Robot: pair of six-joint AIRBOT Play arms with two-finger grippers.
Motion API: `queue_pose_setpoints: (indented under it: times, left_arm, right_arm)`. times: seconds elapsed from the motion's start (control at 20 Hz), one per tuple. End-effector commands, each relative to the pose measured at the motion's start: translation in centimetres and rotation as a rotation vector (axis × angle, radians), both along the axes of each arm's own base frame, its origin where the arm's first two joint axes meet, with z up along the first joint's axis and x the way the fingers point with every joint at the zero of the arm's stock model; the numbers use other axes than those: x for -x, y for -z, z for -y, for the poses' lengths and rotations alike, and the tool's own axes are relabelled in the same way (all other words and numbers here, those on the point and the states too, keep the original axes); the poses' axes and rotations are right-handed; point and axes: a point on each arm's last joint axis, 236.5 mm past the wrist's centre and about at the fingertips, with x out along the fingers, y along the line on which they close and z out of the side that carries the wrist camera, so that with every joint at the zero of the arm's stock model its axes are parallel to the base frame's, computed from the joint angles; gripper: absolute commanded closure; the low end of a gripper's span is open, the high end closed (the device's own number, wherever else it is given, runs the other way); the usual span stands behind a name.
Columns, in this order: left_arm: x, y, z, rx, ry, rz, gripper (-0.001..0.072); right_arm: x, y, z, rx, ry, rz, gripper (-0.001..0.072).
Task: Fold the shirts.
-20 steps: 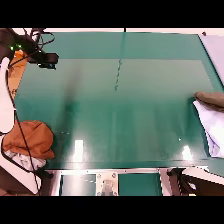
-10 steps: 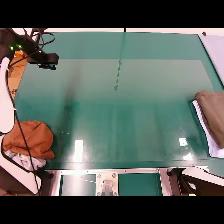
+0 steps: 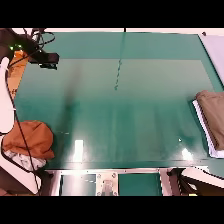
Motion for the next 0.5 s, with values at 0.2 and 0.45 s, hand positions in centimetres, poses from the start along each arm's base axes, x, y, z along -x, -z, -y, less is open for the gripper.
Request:
queue_pose_setpoints:
  times: [0.2,0.45]
  left_arm:
    - [4.6,-3.0,1.3,0.061,-0.012,0.001,0.0685]
    - [13.0,-1.5,1.5,0.077,-0.032,-0.049,0.0686]
  right_arm:
    - [-11.3,-2.9,-10.8,0.133,-0.460,0.244,0.0695]
    - [-8.2,1.6,-22.5,0.107,-0.758,0.275,0.0695]
